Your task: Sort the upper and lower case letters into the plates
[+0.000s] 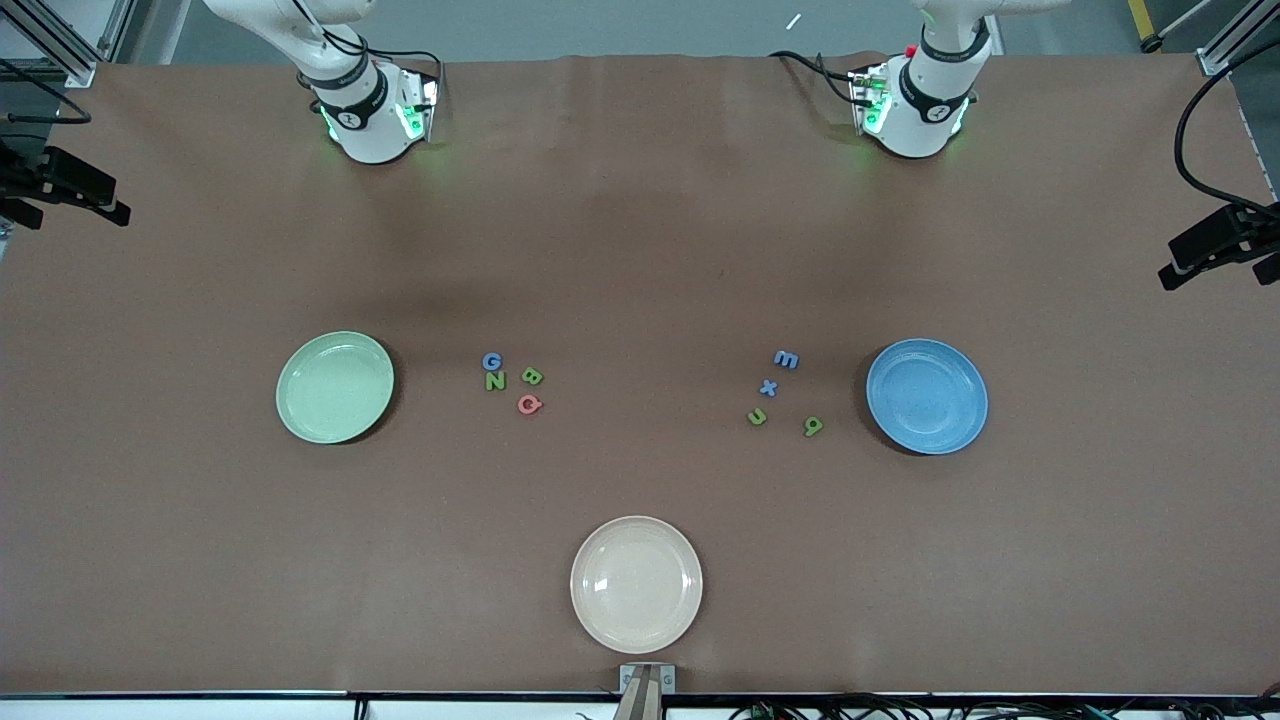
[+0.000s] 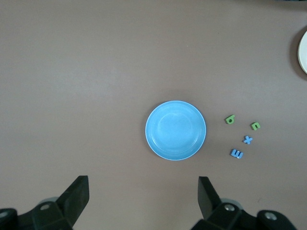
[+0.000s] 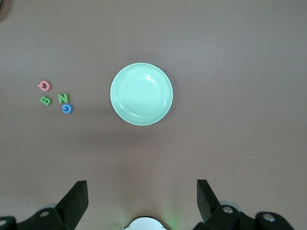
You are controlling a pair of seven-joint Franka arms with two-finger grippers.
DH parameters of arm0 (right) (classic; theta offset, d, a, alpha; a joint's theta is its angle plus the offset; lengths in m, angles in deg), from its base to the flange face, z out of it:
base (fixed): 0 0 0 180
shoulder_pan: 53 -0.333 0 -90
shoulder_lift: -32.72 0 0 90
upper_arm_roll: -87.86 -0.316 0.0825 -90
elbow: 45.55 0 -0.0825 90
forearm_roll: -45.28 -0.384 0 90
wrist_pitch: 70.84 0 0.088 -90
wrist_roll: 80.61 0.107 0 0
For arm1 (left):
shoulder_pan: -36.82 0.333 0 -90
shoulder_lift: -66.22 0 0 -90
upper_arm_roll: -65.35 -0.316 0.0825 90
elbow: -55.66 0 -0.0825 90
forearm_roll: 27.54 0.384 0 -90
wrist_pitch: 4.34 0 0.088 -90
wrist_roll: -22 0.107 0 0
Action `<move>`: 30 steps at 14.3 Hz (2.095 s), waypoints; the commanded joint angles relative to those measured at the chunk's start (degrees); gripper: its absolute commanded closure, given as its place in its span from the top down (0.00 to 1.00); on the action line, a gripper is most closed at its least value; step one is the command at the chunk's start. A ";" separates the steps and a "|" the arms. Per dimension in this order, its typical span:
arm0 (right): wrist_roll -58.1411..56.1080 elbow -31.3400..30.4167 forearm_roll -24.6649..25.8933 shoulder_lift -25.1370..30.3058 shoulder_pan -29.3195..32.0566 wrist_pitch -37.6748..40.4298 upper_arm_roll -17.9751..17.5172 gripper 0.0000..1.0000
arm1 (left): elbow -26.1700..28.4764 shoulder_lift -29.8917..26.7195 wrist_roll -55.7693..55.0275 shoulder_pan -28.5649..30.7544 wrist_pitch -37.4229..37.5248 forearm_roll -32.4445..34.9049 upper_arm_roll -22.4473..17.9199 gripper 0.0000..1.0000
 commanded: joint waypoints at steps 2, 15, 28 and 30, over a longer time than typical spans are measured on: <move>0.67 -1.44 -0.53 1.43 -0.19 -0.22 -0.05 1.00 | -1.09 0.63 0.59 0.25 0.89 -0.34 0.15 1.00; 0.75 0.22 -0.53 0.90 -0.10 1.45 0.04 1.00 | 6.11 5.98 -8.52 -0.54 -2.61 -1.84 7.42 1.00; -0.21 3.57 0.53 -12.18 0.52 -2.23 0.30 1.00 | 6.73 28.21 -40.96 -9.50 -27.83 3.67 13.33 1.00; -0.04 3.75 2.45 -14.39 0.17 -4.08 0.30 1.00 | 8.04 29.89 -43.78 -9.76 -29.60 7.55 13.33 1.00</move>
